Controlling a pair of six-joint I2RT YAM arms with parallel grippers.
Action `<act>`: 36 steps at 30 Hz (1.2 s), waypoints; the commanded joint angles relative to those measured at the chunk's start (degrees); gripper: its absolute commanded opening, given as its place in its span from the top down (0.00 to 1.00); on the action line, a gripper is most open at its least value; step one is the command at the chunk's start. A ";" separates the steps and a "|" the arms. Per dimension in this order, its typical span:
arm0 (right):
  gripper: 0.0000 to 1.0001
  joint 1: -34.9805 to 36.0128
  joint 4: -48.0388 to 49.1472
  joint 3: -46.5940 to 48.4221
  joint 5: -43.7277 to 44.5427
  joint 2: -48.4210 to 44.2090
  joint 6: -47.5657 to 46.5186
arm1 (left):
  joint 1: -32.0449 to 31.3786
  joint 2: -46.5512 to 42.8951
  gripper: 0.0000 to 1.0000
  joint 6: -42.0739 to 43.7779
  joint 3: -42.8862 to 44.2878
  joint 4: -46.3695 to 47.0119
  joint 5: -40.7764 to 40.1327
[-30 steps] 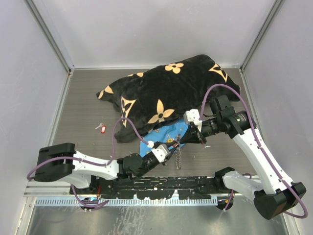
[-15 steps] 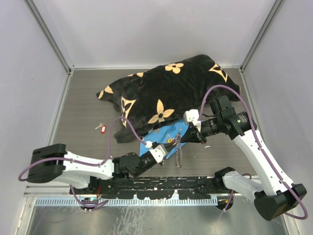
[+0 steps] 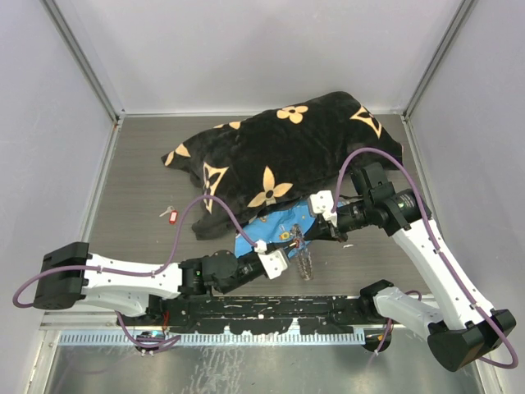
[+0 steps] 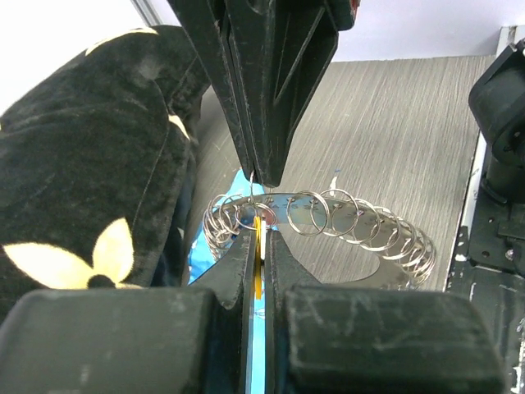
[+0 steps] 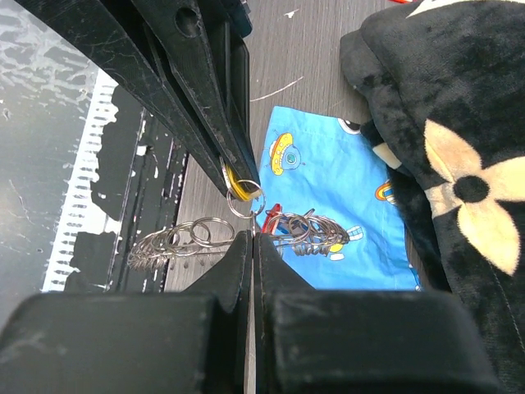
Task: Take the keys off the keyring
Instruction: Remove the key from the keyring.
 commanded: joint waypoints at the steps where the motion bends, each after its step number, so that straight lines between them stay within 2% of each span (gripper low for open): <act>1: 0.99 0.35 0.41 -0.17 0.32 -1.35 -2.80 | -0.35 -1.22 1.00 4.18 3.69 -2.81 1.19; 9: 0.99 1.21 0.66 -0.57 0.26 -0.72 -2.39 | -0.37 -1.43 1.00 6.95 6.35 -7.02 0.91; 24: 0.99 1.77 8.05 -0.84 -0.39 0.85 9.07 | -0.36 -1.64 1.00 11.95 9.85 -13.23 1.98; 36: 0.99 1.74 13.37 0.03 2.09 0.35 17.29 | -0.37 -3.67 1.00 10.67 9.17 -16.54 2.45</act>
